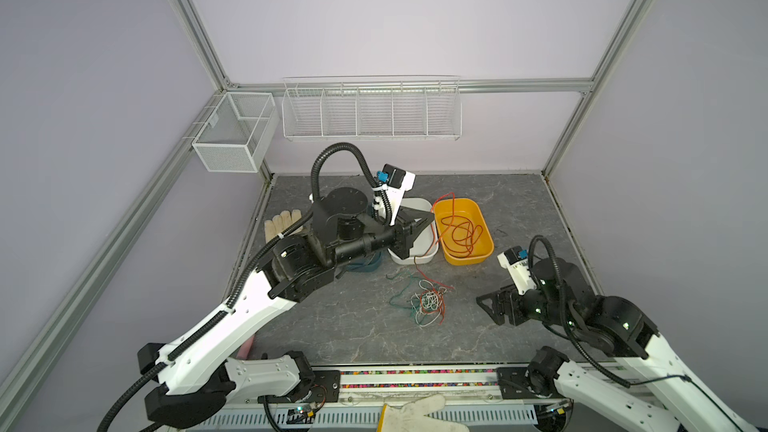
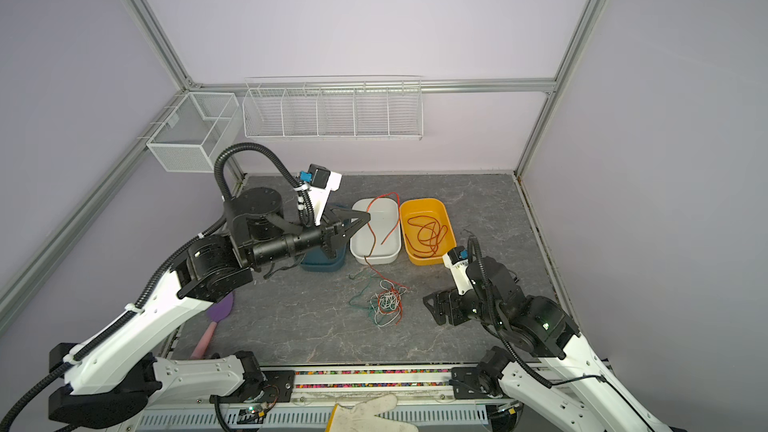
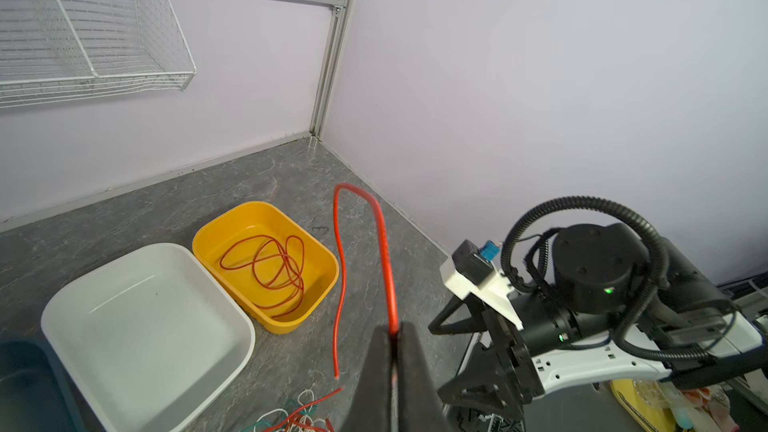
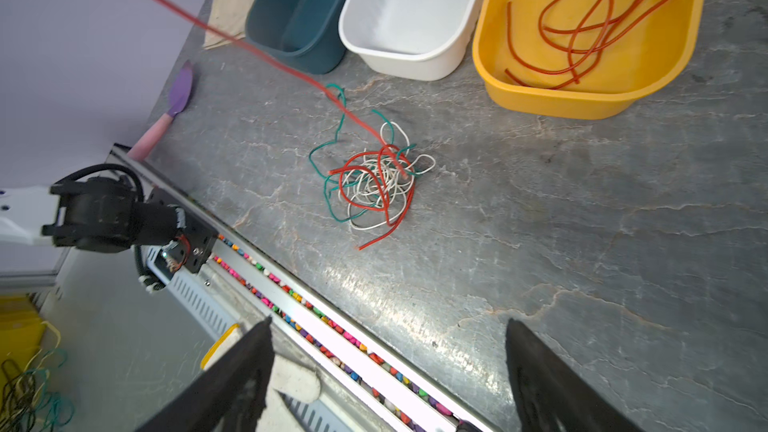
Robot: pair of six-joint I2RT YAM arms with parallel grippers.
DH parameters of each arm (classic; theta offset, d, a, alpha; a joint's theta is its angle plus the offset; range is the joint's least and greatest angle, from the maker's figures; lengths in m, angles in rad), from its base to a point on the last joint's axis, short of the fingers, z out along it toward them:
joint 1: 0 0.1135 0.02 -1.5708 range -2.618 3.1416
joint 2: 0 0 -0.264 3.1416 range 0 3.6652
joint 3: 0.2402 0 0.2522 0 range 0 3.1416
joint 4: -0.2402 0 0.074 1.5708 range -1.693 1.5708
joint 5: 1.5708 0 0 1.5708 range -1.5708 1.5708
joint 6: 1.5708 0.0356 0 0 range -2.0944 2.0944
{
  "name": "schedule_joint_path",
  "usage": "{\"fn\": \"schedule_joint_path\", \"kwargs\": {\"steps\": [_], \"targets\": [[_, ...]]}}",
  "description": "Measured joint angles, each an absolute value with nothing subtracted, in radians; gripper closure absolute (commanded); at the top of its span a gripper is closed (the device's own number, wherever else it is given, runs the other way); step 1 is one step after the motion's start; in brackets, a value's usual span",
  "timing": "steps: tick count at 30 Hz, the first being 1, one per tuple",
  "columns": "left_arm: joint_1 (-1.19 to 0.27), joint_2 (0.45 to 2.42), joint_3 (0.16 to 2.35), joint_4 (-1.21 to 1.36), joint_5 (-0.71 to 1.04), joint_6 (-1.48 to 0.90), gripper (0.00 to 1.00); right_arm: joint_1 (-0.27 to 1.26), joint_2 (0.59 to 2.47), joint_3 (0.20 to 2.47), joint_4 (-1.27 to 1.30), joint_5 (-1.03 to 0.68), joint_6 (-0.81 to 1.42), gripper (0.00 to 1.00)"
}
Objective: Untangle the cables
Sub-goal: 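Lift the red wire with the left gripper and swing it over the yellow tub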
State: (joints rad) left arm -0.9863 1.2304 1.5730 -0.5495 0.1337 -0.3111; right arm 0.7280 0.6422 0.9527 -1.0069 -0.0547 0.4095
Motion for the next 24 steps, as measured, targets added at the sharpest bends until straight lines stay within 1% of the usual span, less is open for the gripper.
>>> {"fn": "schedule_joint_path", "kwargs": {"steps": [3,7,18,24], "targets": [[-0.975,1.301,1.639,-0.553,0.159,-0.298,1.0,0.728,0.616,0.989,-1.032,-0.072,0.377,0.12],[-0.963,1.382,1.726,-0.556,0.184,-0.279,1.0,0.728,0.574,1.019,-1.052,-0.053,0.339,0.12],[-0.917,1.631,1.992,-0.595,0.238,-0.239,1.0,0.728,0.456,0.968,-1.061,0.0,0.321,0.12],[-0.887,1.758,2.102,-0.625,0.258,-0.226,1.0,0.728,0.439,0.953,-1.059,0.011,0.321,0.12]]}}
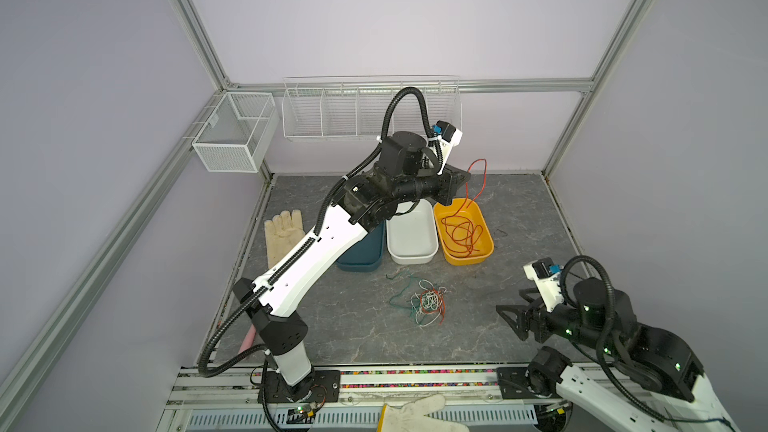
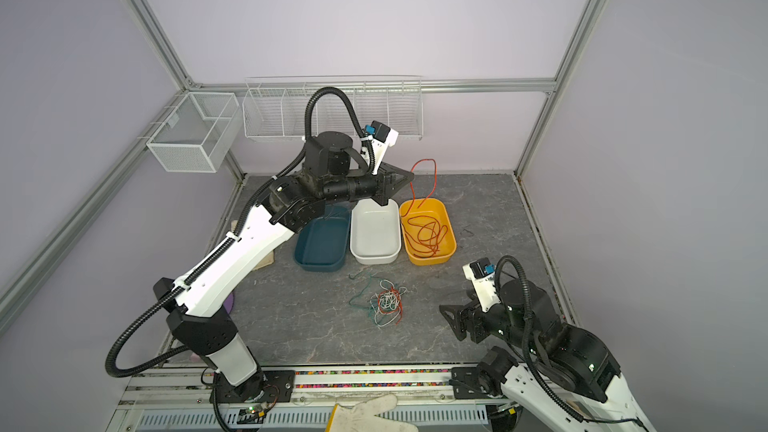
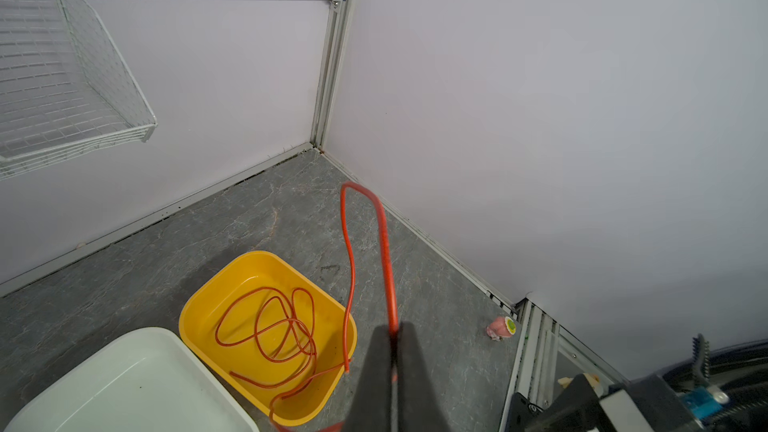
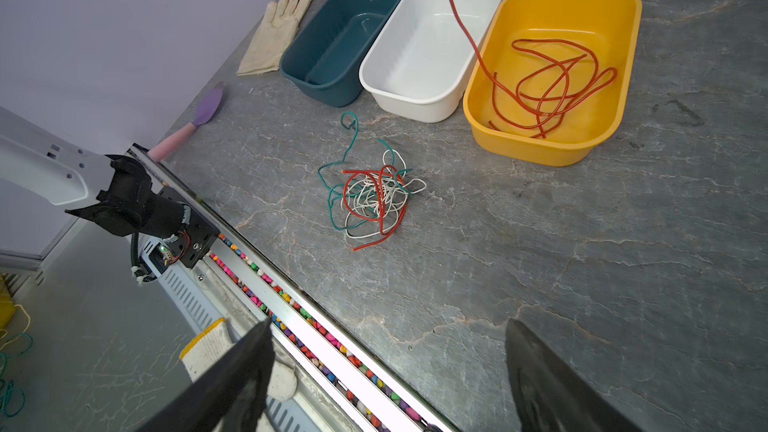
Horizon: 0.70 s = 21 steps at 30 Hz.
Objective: Untangle the cables
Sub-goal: 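Lift the red wire with the left gripper and swing it over the yellow tub, then lower the red wire into the yellow tub with the left gripper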
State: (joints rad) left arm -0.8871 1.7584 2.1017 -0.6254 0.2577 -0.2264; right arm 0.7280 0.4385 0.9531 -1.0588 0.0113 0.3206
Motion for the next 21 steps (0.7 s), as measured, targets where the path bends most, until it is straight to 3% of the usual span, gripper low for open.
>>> {"fn": "schedule_joint_path", "kwargs": {"steps": [21], "targets": [[-0.87,2.017,2.19,-0.658,0.254,-0.196,1.0,0.728,0.434,0.937,-1.057,0.011,0.32,0.12]]}}
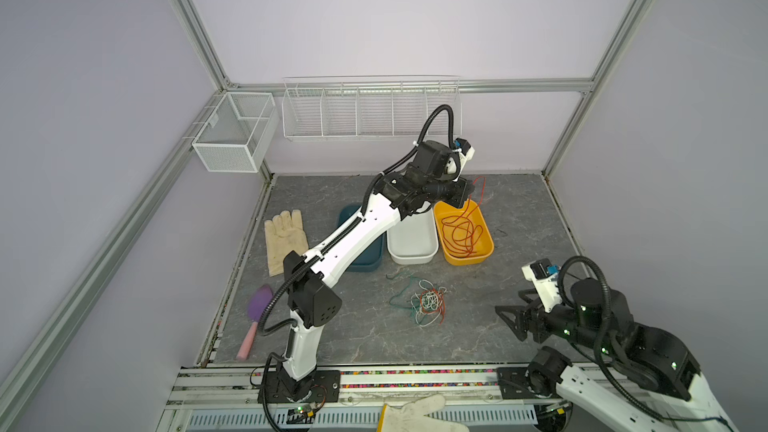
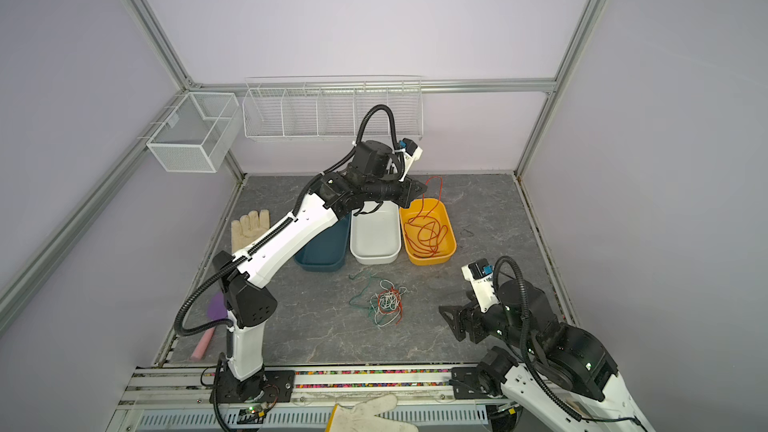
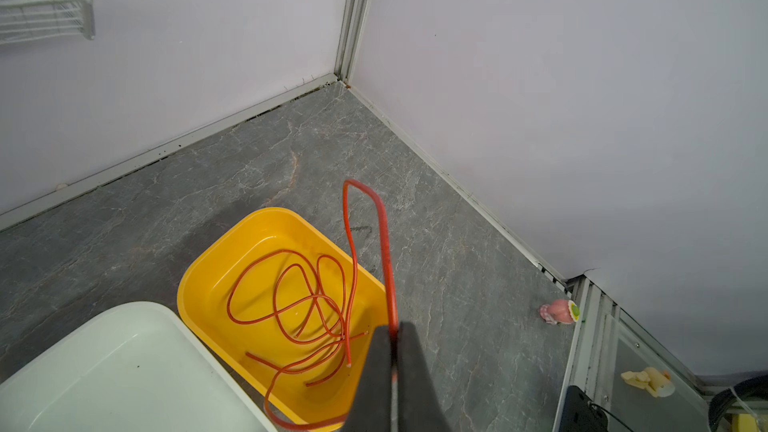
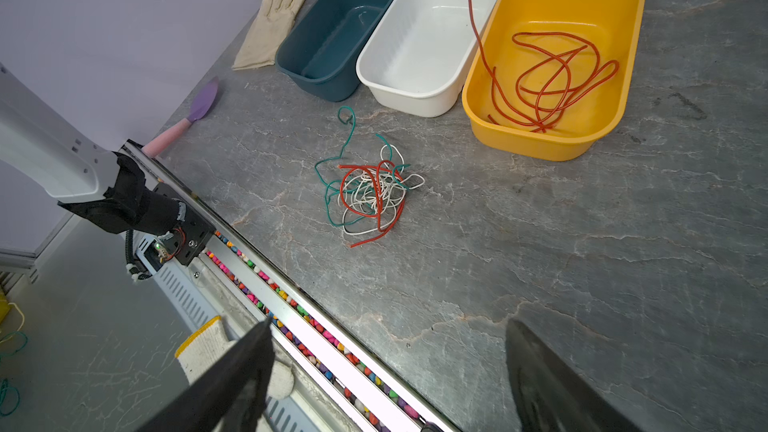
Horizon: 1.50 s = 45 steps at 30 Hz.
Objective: Untangle the cables
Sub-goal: 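Lower the red wire into the yellow tub with the left gripper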
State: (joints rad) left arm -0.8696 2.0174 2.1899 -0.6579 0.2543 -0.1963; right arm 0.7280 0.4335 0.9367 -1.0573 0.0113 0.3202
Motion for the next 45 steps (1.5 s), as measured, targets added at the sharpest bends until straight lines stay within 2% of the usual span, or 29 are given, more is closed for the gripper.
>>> {"fn": "schedule_joint_path", "kwargs": {"steps": [25,45], "targets": [[-0.87,2.23,2.266,-0.679,0.263,-0.197,1.0,0.728,0.425,0.928,-1.056,0.015,0.316,0.12],[-0.862,2.23,2.097,-0.54,0.311,-0.167,1.0,0.728,0.425,0.924,-1.049,0.015,0.316,0.12]]}}
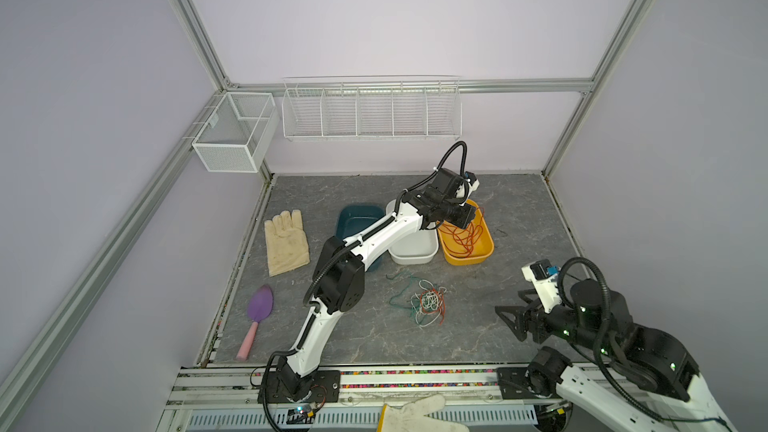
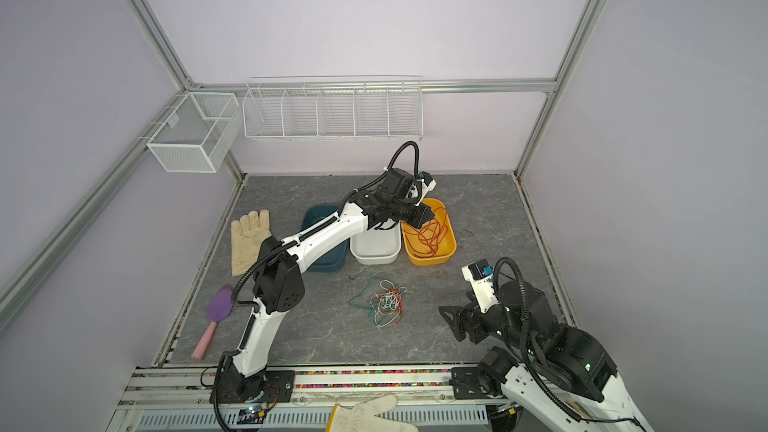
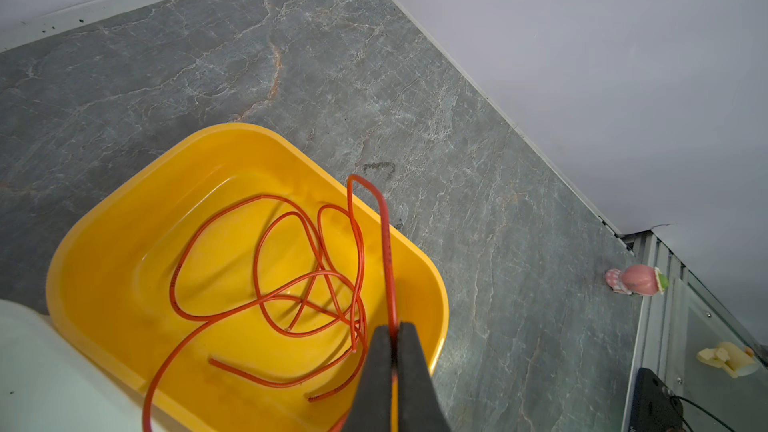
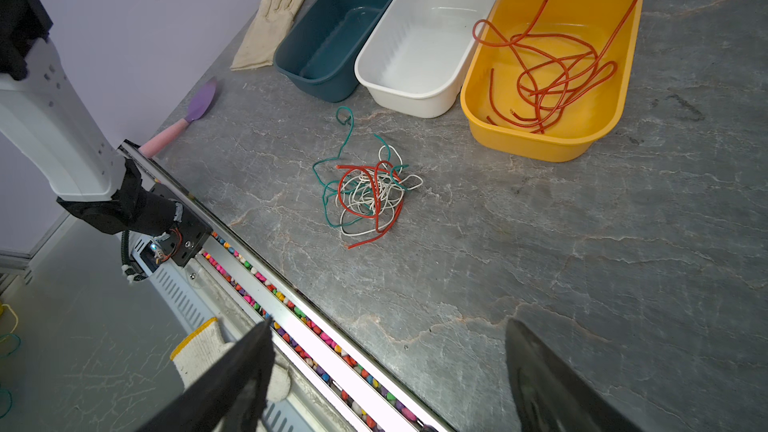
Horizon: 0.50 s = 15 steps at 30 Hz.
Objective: Untangle the cables
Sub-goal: 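Lower the red wire into the yellow tub with the left gripper, then open the left gripper to release the red wire into the yellow tub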
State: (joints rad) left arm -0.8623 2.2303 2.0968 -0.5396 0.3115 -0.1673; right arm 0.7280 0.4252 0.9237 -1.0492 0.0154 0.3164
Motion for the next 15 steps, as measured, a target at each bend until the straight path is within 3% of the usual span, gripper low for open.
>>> {"fn": "schedule_joint_path", "kwargs": {"steps": [15], "targets": [[-0.846,2.291,2.074,-0.482,0.344,-0.165,1.0,0.728,0.426,0.922,-1.049,0.027,0.316,0.12]]}}
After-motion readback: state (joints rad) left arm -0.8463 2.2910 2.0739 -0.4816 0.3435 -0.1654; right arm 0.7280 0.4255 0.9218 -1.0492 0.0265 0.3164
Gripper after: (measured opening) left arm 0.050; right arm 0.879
